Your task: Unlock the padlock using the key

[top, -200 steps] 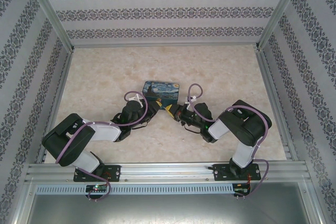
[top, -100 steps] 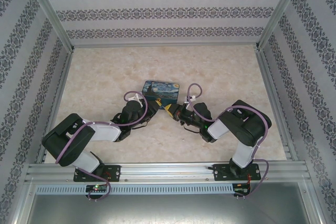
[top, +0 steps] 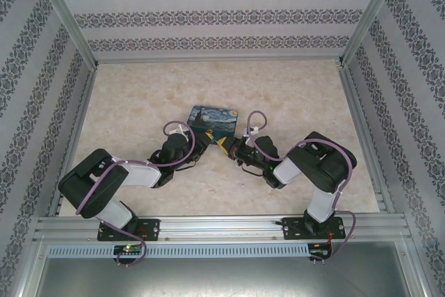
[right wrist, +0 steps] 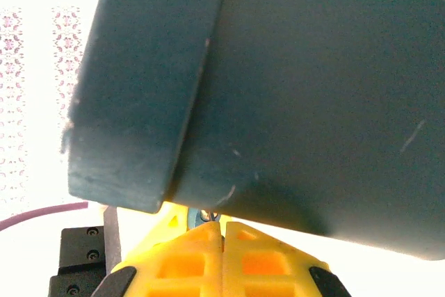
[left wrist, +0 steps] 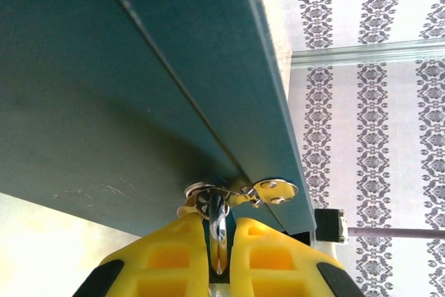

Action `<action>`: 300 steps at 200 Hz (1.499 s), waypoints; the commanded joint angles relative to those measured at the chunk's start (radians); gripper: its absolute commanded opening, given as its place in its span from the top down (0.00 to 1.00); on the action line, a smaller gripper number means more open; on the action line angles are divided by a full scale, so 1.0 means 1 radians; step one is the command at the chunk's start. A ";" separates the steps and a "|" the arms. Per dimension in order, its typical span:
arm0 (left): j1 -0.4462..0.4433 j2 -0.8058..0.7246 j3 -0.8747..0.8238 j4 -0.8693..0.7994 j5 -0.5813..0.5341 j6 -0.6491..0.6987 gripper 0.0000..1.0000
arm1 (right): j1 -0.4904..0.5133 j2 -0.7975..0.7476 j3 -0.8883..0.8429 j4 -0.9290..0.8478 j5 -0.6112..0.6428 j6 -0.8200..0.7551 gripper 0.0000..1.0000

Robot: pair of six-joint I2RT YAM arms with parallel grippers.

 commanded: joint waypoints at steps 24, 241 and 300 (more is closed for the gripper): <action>-0.036 0.000 0.004 0.134 0.027 -0.059 1.00 | 0.007 -0.002 0.042 0.079 0.013 0.025 1.00; -0.068 0.047 0.041 0.174 0.060 -0.098 1.00 | -0.038 -0.006 0.159 0.043 -0.107 0.062 1.00; -0.087 0.126 0.048 0.225 0.056 -0.119 1.00 | -0.052 0.032 0.184 0.042 -0.117 0.065 1.00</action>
